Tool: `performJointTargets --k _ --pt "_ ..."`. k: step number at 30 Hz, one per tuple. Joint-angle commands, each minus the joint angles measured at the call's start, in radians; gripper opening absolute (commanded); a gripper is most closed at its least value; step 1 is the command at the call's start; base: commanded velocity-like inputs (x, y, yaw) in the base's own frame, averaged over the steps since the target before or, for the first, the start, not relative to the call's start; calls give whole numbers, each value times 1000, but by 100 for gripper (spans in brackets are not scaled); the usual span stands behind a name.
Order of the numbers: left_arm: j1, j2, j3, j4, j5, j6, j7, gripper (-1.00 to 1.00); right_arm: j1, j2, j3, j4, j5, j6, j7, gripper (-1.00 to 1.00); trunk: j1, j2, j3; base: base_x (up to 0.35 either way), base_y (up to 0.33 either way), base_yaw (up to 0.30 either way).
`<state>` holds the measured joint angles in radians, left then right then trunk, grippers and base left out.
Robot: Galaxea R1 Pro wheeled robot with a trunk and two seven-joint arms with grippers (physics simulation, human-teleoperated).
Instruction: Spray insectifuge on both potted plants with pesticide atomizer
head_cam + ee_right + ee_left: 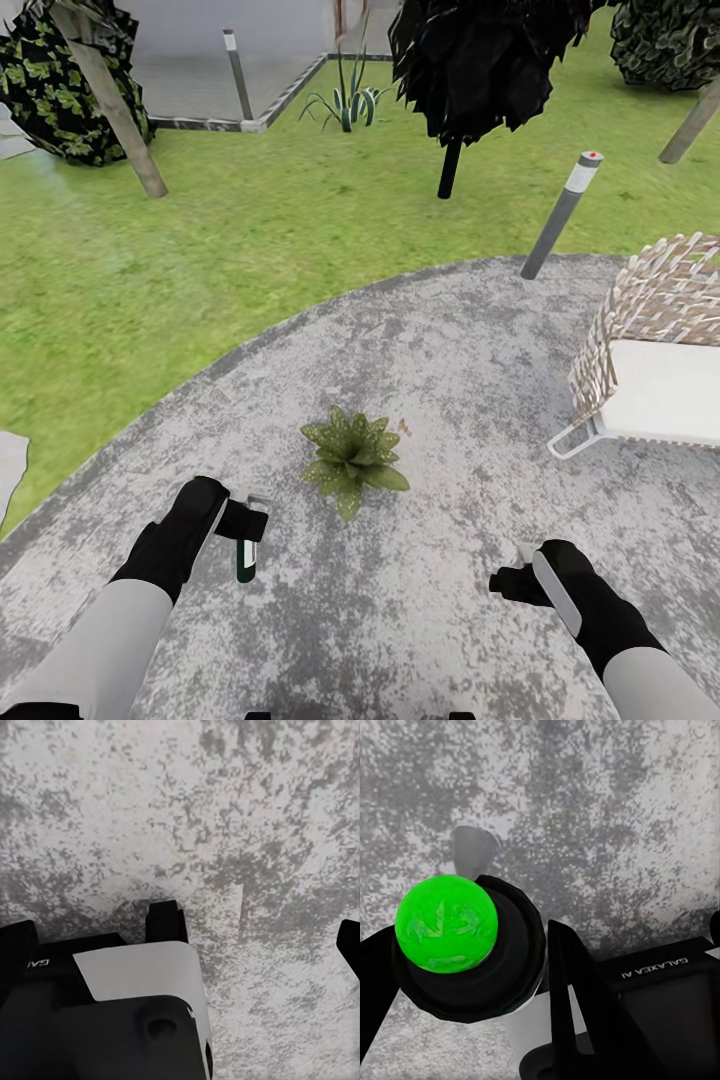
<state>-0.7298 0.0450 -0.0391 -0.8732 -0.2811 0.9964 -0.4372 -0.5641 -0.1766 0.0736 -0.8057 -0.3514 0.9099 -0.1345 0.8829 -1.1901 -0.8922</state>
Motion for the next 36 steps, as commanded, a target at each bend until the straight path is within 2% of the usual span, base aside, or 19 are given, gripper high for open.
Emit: performJointTargets --k 1,9,24,31,34,36 --pt "0 1 -2 -1 -10 2 -9 -100 0 -1 5 -1 -11 3 -10 100 0 0 -1 0 0 0" --pt "0 1 -2 -1 -10 2 -9 -100 0 -3 3 -1 -11 3 -10 100 0 0 1 0 0 0" --pt "0 0 -3 -1 -10 2 -9 -100 0 -6 2 -1 -11 3 -10 100 0 0 24 0 0 0" --pt "19 2 5 -2 -9 2 -17 -100 0 -7 2 -1 -11 3 -8 100 0 0 27 0 0 0" --pt "17 3 32 -8 -9 2 -61 -100 0 -7 3 -31 -11 3 -8 100 0 0 27 0 0 0" --pt "16 7 40 -43 -10 2 -169 -100 0 -7 3 -80 -11 5 -8 100 0 0 27 0 0 0"
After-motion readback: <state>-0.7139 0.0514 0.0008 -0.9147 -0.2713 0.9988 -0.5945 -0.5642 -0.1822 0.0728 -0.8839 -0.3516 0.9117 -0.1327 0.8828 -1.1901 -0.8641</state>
